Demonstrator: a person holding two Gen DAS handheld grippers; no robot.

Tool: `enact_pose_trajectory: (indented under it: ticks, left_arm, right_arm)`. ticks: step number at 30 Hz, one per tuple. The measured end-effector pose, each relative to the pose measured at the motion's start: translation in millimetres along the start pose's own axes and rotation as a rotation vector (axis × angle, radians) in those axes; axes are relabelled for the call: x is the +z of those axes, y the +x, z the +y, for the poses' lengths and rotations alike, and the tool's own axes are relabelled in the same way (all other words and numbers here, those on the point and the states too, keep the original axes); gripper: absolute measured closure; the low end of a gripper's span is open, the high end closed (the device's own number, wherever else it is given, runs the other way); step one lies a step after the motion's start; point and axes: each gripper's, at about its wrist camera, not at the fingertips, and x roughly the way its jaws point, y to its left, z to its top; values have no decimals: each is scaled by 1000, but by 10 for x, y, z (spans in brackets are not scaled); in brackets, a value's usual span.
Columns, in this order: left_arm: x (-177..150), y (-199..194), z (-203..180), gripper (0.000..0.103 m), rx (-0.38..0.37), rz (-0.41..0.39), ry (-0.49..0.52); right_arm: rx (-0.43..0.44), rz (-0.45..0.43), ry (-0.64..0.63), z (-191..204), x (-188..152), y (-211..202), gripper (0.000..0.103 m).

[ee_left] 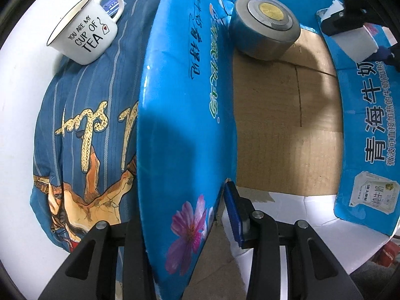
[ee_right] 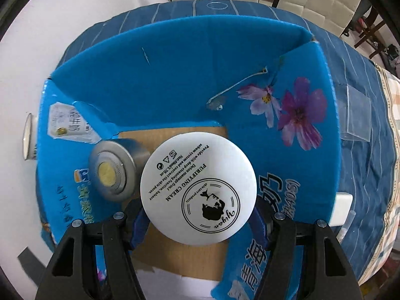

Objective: Organize rigid objects
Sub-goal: 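Place the white cream jar beside the silver tin and release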

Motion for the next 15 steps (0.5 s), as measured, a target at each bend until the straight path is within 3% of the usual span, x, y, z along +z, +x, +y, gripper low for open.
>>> enact_pose_trajectory:
  ticks: [15]
  left_arm:
    - [21, 30, -55, 68, -3, 1, 17]
  right_arm:
    - [-62, 48, 22, 166, 151, 573, 33]
